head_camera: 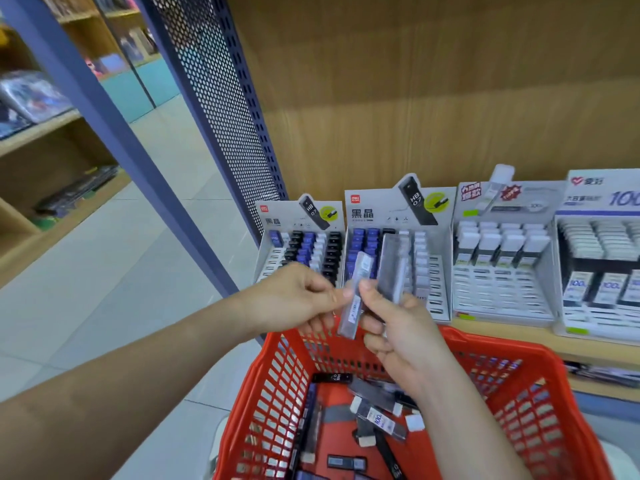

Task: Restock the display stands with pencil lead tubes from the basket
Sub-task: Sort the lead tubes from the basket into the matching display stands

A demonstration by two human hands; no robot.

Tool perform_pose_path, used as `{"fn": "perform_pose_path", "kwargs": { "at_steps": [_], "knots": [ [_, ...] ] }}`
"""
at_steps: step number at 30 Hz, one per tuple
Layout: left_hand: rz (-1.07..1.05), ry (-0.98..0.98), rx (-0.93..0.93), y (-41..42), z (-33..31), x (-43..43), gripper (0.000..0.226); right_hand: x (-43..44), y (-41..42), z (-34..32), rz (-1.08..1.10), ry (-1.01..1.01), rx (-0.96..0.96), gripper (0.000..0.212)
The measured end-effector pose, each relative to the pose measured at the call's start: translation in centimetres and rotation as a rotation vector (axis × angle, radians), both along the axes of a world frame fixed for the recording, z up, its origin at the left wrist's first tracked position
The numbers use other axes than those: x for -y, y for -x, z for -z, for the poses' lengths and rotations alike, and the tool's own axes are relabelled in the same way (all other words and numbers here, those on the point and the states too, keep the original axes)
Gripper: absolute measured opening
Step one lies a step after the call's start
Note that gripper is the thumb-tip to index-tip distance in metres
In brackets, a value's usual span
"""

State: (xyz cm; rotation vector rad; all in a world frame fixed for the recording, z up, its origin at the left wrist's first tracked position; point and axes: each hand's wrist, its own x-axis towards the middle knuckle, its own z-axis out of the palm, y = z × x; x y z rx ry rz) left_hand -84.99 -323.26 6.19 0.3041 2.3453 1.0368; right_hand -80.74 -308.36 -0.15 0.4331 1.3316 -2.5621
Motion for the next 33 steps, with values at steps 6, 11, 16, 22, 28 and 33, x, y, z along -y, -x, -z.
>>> {"fn": "perform_pose_path", "kwargs": {
  "at_steps": [6,11,16,22,28,33],
  "knots": [
    [-0.175,-0.343,0.156,1.4,-0.8,2.0,0.025,0.6,-0.5,0.0,-0.225,0.059,-0.016,0.028],
    [-0.23,-0.373,0.107,1.6,-0.6,3.4,0.018,1.6,0.0,0.8,-0.304,0.157,0.026,0.039],
    [-0.535,-0.199,-0.257,4.0,0.0,6.9,0.007,1.0,1.0,2.3,-0.191,-0.021,0.059,0.053],
    [-0.496,0.251,-0.628,7.8,2.0,9.1,0.011,1.7,2.1,3.6,-0.093,-0.14,0.016,0.038],
    [-0.476,0.213,-0.729,11.8,4.0,9.3,0.017,1.7,3.3,4.1,-0.044,-0.331,-0.063,0.026],
    [-0.355,0.027,-0.763,11.4,2.9,6.6,0.013,-0.6,4.4,2.3,0.107,-0.382,-0.13,0.024]
  ]
}}
